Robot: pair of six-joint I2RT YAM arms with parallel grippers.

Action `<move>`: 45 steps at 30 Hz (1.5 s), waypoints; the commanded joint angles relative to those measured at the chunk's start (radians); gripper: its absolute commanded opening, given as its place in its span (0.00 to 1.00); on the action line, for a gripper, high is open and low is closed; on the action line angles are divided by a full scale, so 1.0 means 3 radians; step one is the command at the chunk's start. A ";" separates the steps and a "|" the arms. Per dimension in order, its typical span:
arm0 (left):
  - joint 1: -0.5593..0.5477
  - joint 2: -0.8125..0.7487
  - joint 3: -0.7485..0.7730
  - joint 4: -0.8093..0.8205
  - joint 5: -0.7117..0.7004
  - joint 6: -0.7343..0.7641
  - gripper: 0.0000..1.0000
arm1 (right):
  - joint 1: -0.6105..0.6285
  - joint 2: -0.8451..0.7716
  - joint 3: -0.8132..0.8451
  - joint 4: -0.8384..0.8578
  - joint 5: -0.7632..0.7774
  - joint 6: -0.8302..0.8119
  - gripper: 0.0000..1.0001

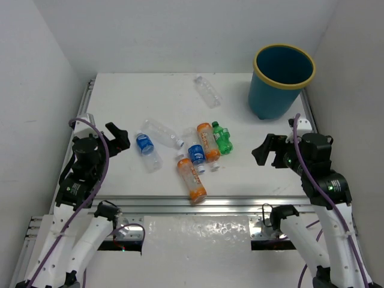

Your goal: Put the plastic bottles in the bin

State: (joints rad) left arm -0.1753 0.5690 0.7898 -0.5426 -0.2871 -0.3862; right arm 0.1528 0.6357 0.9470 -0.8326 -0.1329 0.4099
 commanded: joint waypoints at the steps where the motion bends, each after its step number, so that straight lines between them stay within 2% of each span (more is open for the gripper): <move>1: 0.0012 -0.0025 0.0031 0.0101 -0.0025 -0.0001 0.90 | -0.0013 -0.0017 0.0126 0.0080 0.0106 0.0004 0.99; 4: 0.0012 -0.0025 0.0031 0.0101 -0.0025 -0.0001 0.90 | -0.0013 -0.0048 0.0095 0.0208 0.0024 0.0040 0.99; 6: 0.0012 -0.0025 0.0036 0.0106 -0.0025 -0.0001 0.93 | -0.0013 -0.0104 0.0009 0.0356 -0.0327 0.0070 0.99; 7: 0.0017 -0.0025 0.0036 0.0111 -0.0025 -0.0001 0.93 | -0.0008 -0.0120 -0.0052 0.0615 -0.0511 0.0162 0.99; 9: 0.0012 -0.0020 0.0036 0.0116 -0.0020 -0.0001 0.94 | -0.0008 -0.0044 -0.0201 0.0867 -0.1099 0.0331 0.99; 11: 0.0017 -0.0015 0.0036 0.0116 -0.0020 -0.0001 0.94 | 0.0022 0.0395 -0.0135 0.0945 -0.1427 0.0489 0.99; 12: 0.0017 -0.0010 0.0031 0.0116 -0.0035 -0.0001 0.94 | 0.0286 0.0543 -0.0120 0.0970 -0.1383 0.0525 0.99; 13: 0.0022 -0.0010 0.0036 0.0111 -0.0045 -0.0001 0.94 | 0.0547 0.0768 -0.0084 0.0985 -0.1104 0.0536 0.99; 14: 0.0027 -0.0010 0.0036 0.0101 -0.0071 -0.0006 0.95 | 0.0828 0.0871 0.0013 0.0981 -0.0742 0.0521 0.99; 15: 0.0027 -0.0005 0.0036 0.0096 -0.0086 -0.0011 0.95 | 0.1372 0.0999 0.0095 0.0945 -0.0156 0.0495 0.99; 17: 0.0042 -0.0010 0.0036 0.0086 -0.0107 -0.0022 0.96 | 0.1785 0.1464 0.0365 0.0771 0.0262 0.0510 0.99; 18: 0.0047 -0.0010 0.0036 0.0086 -0.0117 -0.0022 0.96 | 0.2146 0.1612 0.0422 0.0756 0.0416 0.0530 0.99; 19: 0.0047 -0.0005 0.0036 0.0086 -0.0112 -0.0022 0.96 | 0.2312 0.1912 0.0473 0.0750 0.0742 0.0551 0.99; 21: 0.0052 0.0005 0.0036 0.0086 -0.0117 -0.0022 0.96 | 0.2674 0.2246 0.0652 0.0725 0.1004 0.0556 0.99; 22: 0.0053 0.0016 0.0036 0.0086 -0.0107 -0.0022 0.96 | 0.2752 0.2410 0.0718 0.0664 0.1173 0.0587 0.99; 23: 0.0053 0.0021 0.0036 0.0086 -0.0107 -0.0022 0.96 | 0.2809 0.2700 0.0820 0.0653 0.1230 0.0597 0.93; 27: 0.0053 0.0001 0.0031 0.0091 -0.0091 -0.0011 0.96 | 0.2993 0.3126 0.0898 0.0724 0.1328 0.0689 0.76; 30: 0.0053 -0.0030 0.0021 0.0106 -0.0071 -0.0006 0.96 | 0.3060 0.3392 0.0939 0.0781 0.1251 0.0705 0.71; 38: 0.0053 -0.0030 0.0021 0.0106 -0.0045 -0.0006 0.96 | 0.3141 0.3898 0.0980 0.0781 0.1287 0.0786 0.70; 45: 0.0053 -0.0035 0.0021 0.0116 -0.0025 -0.0001 0.96 | 0.3259 0.4104 0.1031 0.0796 0.1312 0.0878 0.68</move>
State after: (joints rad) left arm -0.1692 0.5671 0.7898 -0.5430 -0.3038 -0.3901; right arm 1.1107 1.8740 1.2163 -0.6125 0.2371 0.6411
